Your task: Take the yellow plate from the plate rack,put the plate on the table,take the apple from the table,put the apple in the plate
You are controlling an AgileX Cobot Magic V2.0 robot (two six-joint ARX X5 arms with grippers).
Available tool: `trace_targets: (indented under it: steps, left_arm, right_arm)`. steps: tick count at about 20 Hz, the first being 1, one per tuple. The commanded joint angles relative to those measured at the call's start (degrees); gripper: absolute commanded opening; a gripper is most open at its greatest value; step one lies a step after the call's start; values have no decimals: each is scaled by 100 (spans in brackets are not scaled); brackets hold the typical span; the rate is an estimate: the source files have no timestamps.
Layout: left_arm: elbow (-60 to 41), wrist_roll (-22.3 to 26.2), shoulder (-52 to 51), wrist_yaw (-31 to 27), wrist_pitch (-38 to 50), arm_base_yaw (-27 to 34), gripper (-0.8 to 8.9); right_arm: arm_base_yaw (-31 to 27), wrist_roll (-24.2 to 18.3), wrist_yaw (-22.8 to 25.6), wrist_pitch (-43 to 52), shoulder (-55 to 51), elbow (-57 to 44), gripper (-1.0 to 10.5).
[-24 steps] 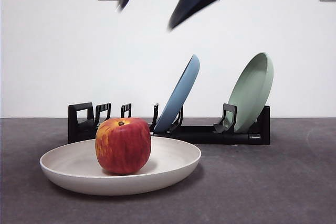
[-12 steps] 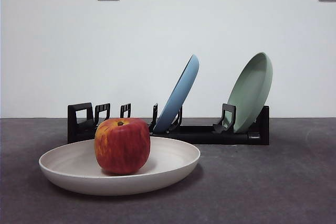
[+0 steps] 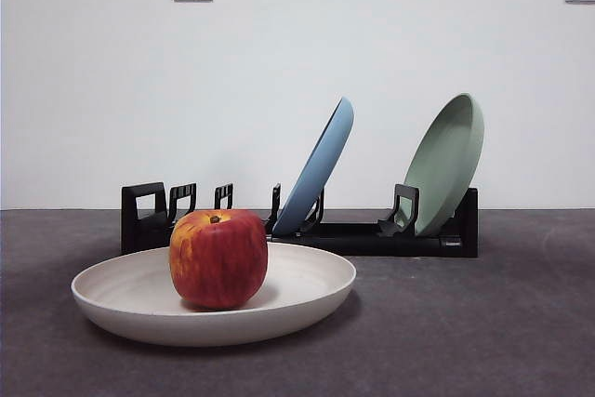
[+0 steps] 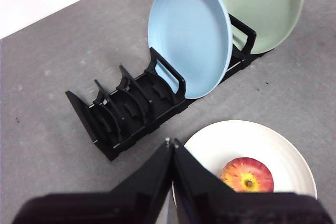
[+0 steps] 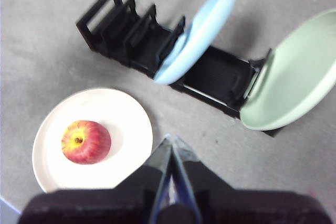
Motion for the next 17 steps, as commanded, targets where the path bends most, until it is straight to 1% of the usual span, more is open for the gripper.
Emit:
trace_targets:
  steps: [1, 5, 8, 9, 11, 13, 14, 17]
  left_arm:
    - [-293, 9, -136, 77, 96, 66, -8]
    - [-1298, -302, -778, 66, 713, 66, -8]
    - [-2288, -704, -1497, 57, 1217, 63, -8]
    - [-2664, -839, -1779, 11, 1360, 63, -8]
    - [-3285, -1185, -2253, -295, 1504, 59, -8]
    - [-3777, -1488, -2719, -516, 1552, 59, -8]
    - [-3956, -1617, -2916, -562, 1550, 59, -8]
    - [-4369, -1862, -3436, -568, 1543, 59, -8]
  right_arm:
    - [7, 98, 17, 549, -365, -831, -12]
    - [11, 507, 22, 1515, -1069, -2347, -12]
    - [17, 918, 52, 2328, -1582, -3418, -12]
    - [61, 1086, 201, 2629, -1781, -3794, -12]
    - [262, 1373, 686, 3003, -2116, -4387, -12]
    - [535, 1569, 1191, 3136, -2404, -4839, -12]
    - [675, 1626, 1340, 3174, -2514, -5010, -12]
    - [1082, 1904, 1364, 3239, -2684, -5412, -12]
